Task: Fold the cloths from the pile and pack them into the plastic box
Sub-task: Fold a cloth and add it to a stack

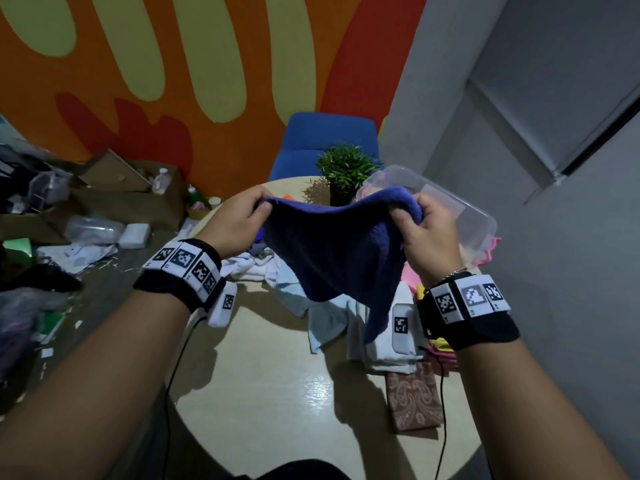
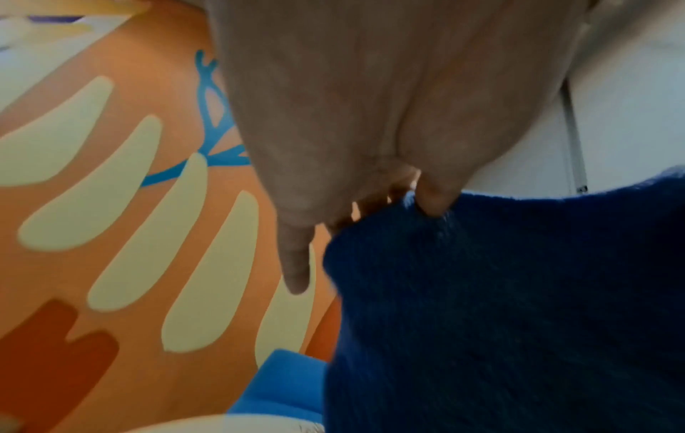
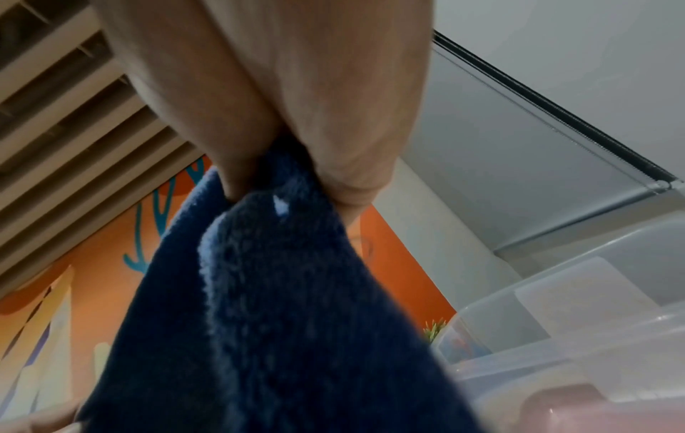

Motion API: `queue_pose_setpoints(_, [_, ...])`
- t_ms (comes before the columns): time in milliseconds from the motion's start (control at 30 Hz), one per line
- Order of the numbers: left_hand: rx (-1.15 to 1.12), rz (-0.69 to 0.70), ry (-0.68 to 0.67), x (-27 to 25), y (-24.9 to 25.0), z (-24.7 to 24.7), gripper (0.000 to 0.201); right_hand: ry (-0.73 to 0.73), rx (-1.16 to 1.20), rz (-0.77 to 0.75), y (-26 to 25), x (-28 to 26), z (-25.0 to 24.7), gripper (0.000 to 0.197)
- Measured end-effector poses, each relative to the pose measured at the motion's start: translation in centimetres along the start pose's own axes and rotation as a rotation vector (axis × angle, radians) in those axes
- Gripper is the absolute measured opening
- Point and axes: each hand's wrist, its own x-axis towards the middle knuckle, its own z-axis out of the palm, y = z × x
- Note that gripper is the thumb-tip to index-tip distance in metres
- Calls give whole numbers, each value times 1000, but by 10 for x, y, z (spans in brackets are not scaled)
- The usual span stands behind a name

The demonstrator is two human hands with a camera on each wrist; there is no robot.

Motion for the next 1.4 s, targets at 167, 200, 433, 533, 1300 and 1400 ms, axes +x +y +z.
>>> queue_pose_setpoints(167, [-386, -81, 72, -15, -9, 5, 11, 4, 5, 36, 10, -13, 0, 14])
queue_pose_setpoints(200, [-422, -93, 63, -19, -9, 5, 12, -23, -31, 50, 14, -19, 1, 16])
queue_pose_setpoints(433, [-434, -164, -71, -37, -10, 5, 10, -141, -15, 147, 26, -49, 3, 11])
queue_pose_setpoints(533, [-397, -194, -38, -34, -18, 10, 9, -132, -86, 185, 39, -41, 0, 9])
queue_pose_setpoints(1300, [205, -409, -916, -108, -130, 105, 12, -918, -837, 368, 148, -101, 28, 27])
queue_pose_setpoints(1400, [208, -423, -989, -113, -133, 108, 12, -1026, -897, 396, 153, -109, 30, 31])
